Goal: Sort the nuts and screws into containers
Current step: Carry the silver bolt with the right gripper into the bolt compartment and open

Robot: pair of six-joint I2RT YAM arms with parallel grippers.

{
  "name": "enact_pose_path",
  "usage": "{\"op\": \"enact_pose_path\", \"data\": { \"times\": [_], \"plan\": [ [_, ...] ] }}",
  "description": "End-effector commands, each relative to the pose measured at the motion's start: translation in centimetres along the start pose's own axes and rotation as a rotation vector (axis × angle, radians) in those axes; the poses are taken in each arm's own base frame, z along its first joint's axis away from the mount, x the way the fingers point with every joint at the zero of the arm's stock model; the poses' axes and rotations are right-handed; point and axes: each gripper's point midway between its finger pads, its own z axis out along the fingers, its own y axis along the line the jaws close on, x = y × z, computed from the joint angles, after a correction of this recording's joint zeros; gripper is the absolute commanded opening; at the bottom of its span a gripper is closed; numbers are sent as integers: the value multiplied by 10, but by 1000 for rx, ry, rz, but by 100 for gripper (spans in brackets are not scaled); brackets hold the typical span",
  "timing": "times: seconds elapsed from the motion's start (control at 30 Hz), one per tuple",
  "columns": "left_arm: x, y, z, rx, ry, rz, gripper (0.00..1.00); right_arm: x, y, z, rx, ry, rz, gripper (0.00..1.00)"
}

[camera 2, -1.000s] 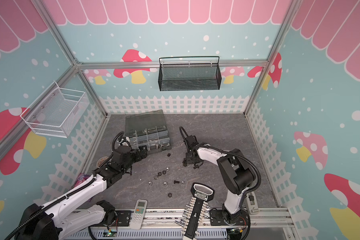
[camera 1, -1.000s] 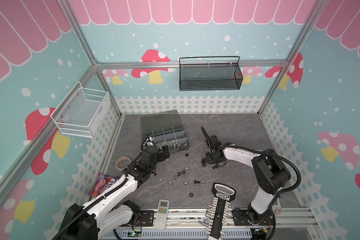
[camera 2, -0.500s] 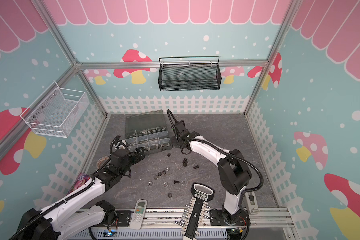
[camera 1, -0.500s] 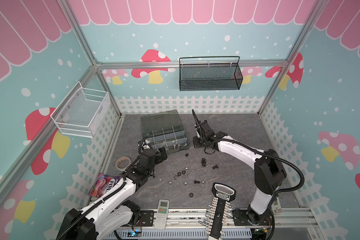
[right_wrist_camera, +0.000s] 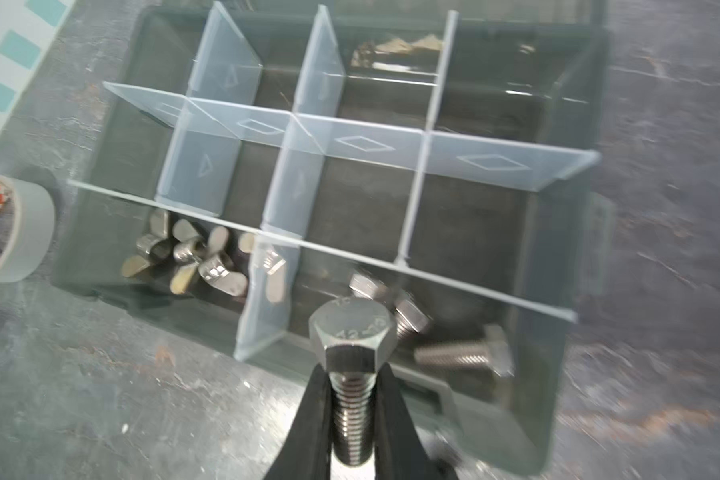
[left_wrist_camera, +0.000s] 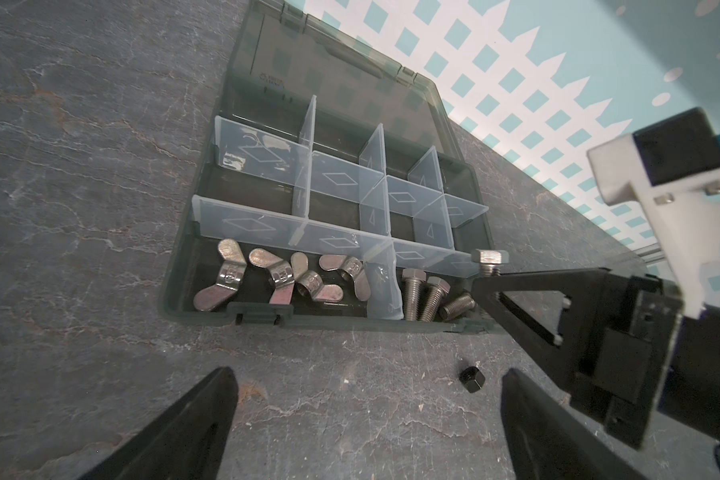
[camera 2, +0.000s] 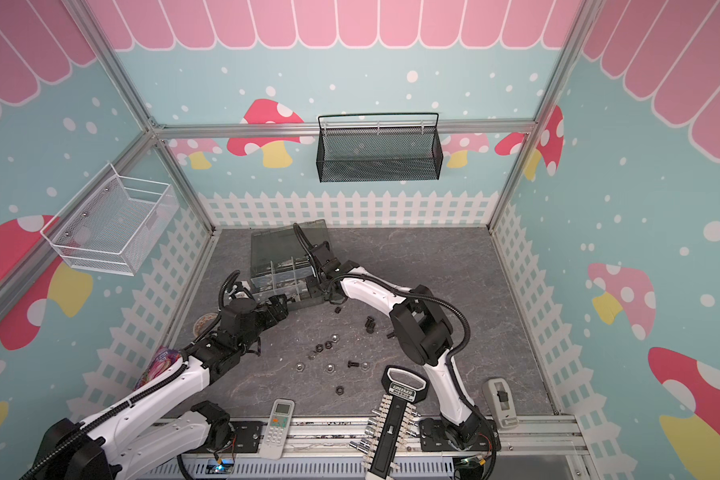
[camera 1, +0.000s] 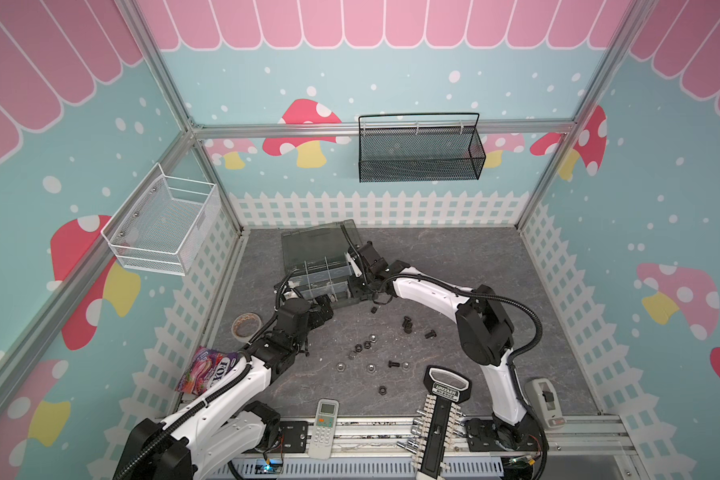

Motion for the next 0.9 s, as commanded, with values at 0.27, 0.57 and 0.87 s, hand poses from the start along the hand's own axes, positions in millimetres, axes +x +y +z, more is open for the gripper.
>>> {"op": "enact_pose_path", "data": {
  "times": [0.27, 0.57, 0.87],
  "plan": [
    [-5, 9, -8, -14, -29, -25, 99, -8, 22, 26, -69, 8, -32, 4],
    [-6, 11, -7, -24, -29, -26, 99, 5, 21, 42, -78, 47, -15, 18],
    [-6, 15, -6, -35, -28, -27, 99, 2, 20, 38, -70, 41, -9, 35]
  ]
}}
